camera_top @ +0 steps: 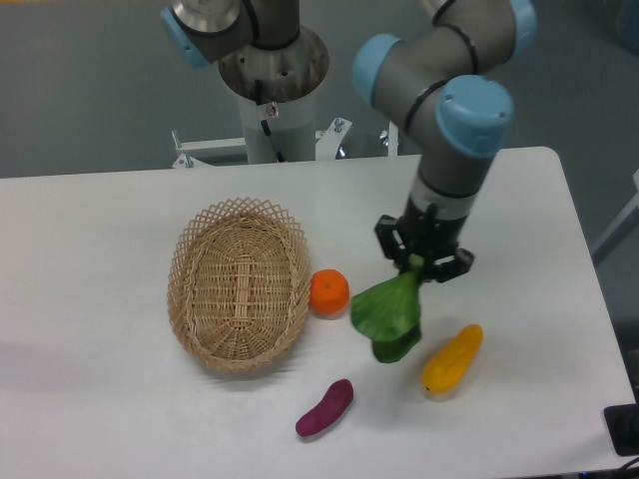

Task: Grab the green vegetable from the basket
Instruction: 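Lift the bok choy out of the basket and carry it aside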

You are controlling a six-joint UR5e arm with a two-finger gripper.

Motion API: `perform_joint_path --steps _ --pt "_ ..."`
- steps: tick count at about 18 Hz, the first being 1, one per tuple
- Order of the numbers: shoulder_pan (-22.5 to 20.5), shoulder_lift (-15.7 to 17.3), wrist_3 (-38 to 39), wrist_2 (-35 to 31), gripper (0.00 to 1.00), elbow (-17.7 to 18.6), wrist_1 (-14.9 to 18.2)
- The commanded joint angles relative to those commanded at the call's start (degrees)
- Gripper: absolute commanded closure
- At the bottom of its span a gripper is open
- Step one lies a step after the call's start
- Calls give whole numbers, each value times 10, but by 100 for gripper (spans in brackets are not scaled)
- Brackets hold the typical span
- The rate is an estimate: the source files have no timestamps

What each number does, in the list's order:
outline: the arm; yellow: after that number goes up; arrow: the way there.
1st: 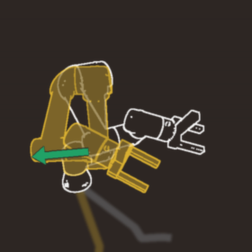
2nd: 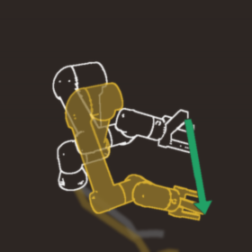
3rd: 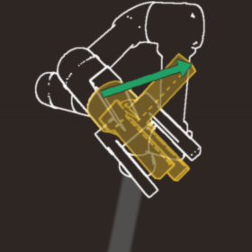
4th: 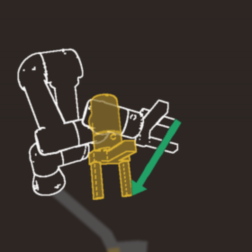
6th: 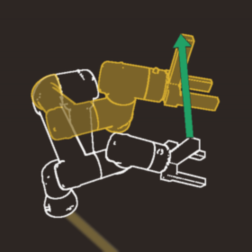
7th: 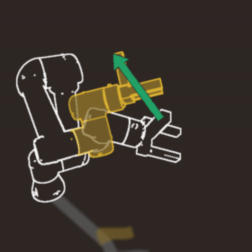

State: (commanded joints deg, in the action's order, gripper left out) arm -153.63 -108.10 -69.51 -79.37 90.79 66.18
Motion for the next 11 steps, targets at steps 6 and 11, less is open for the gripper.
perform_joint_path --steps 6,11 --pt "-32 -18 -23 -47 87 -18 -1" --pt "-45 -30 -79 -62 87 -32 -7"
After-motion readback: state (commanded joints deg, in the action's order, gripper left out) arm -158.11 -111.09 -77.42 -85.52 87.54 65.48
